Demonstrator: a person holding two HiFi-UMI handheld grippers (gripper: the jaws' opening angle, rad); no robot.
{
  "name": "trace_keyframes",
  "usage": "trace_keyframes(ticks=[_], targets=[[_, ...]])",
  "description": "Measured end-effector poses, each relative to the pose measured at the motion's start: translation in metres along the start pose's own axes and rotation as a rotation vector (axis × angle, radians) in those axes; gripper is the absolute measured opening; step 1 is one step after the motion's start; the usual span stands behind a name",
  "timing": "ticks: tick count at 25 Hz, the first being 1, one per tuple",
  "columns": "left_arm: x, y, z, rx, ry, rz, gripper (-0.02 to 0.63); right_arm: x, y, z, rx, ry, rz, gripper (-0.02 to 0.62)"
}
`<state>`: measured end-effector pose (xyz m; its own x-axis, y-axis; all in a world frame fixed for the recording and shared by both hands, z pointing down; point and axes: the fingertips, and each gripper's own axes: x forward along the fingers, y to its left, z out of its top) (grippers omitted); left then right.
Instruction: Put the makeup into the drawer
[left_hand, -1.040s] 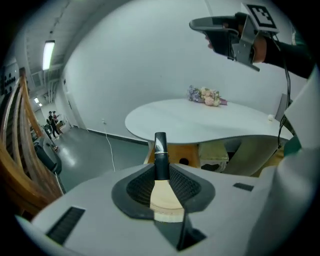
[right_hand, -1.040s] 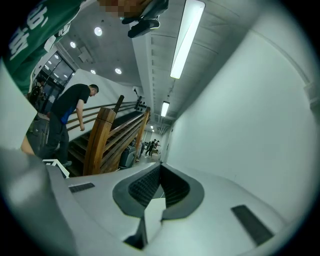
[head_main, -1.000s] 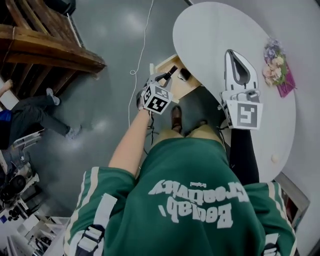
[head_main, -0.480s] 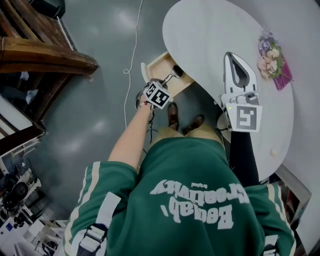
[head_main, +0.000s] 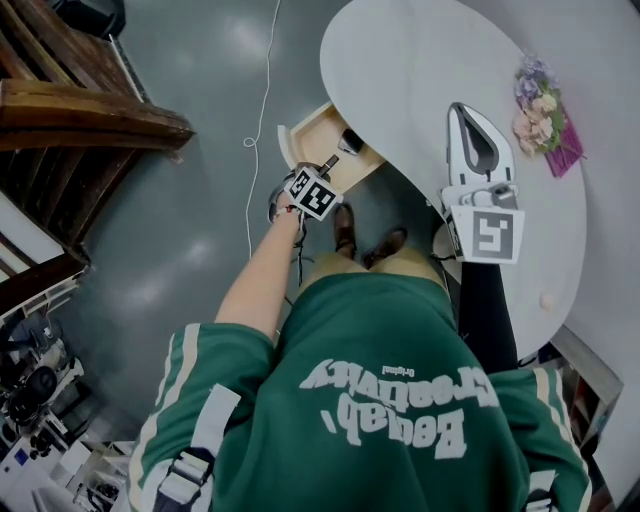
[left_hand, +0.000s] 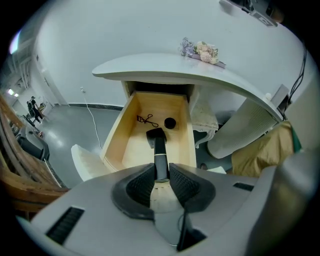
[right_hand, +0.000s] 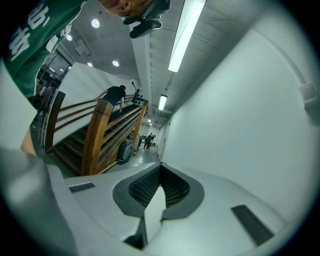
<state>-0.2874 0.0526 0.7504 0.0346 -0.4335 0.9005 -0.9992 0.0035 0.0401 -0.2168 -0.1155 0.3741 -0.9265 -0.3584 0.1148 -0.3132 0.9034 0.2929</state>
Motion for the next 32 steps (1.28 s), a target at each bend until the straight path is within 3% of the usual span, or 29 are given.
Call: trace_keyframes(ticks=[16,22,25,28,32], targets=[[0.000,0.000,0.000,0.002,-0.002,0.008,0.104,-0.002,0.000,0.000,0.001,0.008,-0.003,0.009],[-0.002,0.001,0.001,0.002,-0.005,0.012,0.104,0.001,0.000,0.016,0.035,-0.054,-0.017,0.009],[-0.001,0.002,0.001,0.003,-0.008,0.015,0.104,0.000,-0.001,0.008,0.031,-0.022,-0.020,0.009],[-0.011,0.008,0.013,0.000,-0.062,0.042,0.104,0.001,0.000,0.018,0.043,-0.059,-0.020,0.009],[-0.052,0.027,0.060,-0.012,-0.218,0.107,0.104,-0.002,-0.007,0.017,0.006,-0.047,-0.020,0.009]])
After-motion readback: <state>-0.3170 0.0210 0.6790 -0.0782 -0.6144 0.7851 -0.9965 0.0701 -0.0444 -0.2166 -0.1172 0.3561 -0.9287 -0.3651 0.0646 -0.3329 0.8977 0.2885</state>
